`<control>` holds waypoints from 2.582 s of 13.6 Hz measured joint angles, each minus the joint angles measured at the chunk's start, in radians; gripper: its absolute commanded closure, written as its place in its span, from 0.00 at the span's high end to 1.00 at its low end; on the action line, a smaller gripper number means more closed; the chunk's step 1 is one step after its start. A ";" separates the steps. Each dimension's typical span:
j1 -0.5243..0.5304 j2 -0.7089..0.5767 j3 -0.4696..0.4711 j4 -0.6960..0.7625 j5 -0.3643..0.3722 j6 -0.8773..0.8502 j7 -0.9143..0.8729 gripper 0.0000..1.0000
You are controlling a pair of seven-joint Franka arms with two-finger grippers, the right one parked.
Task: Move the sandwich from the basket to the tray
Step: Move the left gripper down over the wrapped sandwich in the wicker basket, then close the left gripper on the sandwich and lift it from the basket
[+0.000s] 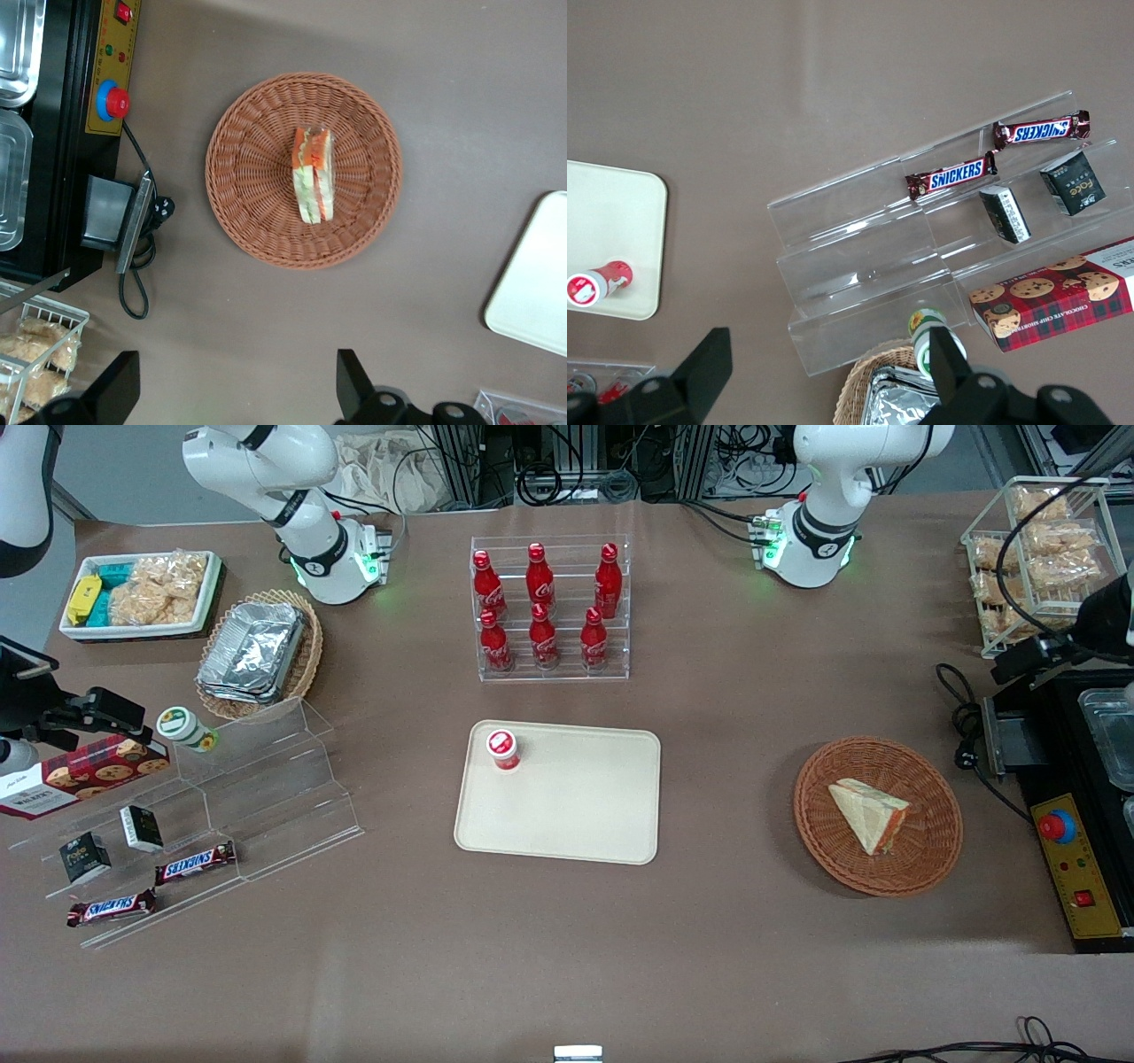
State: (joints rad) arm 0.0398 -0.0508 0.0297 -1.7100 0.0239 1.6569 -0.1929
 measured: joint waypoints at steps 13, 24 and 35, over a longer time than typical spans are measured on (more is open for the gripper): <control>0.022 0.332 -0.004 -0.142 -0.051 0.437 -0.003 1.00; 0.003 0.511 -0.016 -0.213 -0.131 0.709 -0.004 0.79; -0.054 0.487 -0.018 -0.138 -0.077 0.613 -0.027 0.00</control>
State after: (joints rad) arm -0.0143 0.4363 0.0112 -1.8477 -0.0531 2.2702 -0.2203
